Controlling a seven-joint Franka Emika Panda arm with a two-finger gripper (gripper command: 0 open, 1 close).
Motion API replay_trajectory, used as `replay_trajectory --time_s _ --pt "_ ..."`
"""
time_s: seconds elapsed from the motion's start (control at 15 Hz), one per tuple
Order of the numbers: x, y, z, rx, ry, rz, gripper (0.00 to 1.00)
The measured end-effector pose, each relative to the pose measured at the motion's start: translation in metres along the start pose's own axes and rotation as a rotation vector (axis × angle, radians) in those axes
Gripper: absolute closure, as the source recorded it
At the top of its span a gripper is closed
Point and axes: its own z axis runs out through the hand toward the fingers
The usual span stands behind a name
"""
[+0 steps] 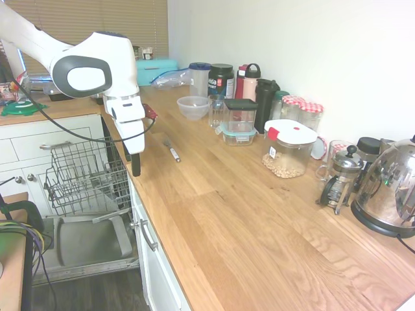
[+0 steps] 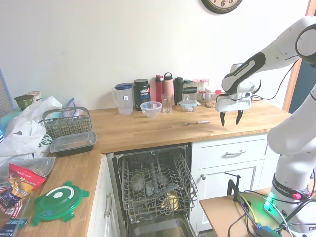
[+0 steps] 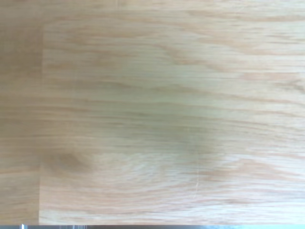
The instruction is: Put the fork in the dishwasher
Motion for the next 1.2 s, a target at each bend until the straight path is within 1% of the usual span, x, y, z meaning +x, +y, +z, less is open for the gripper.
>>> replay_trajectory --time_s 0.2,0.47,0.67,0.87,1.0,1.2 --pt "0.001 -0.003 -0.001 -0.009 -0.003 -0.004 0.00" --pt "0.004 -0.024 -0.028 0.011 0.029 -0.050 0.00" --pt "0.006 -0.051 -0.036 0.023 0.038 -0.149 0.00" --pt "0.013 -0.088 -0.024 0.009 0.040 -0.246 0.00" --pt "0.012 -0.110 -0.016 0.013 0.052 -0.346 0.00" --pt "0.006 -0.133 -0.002 0.034 0.111 -0.511 0.00"
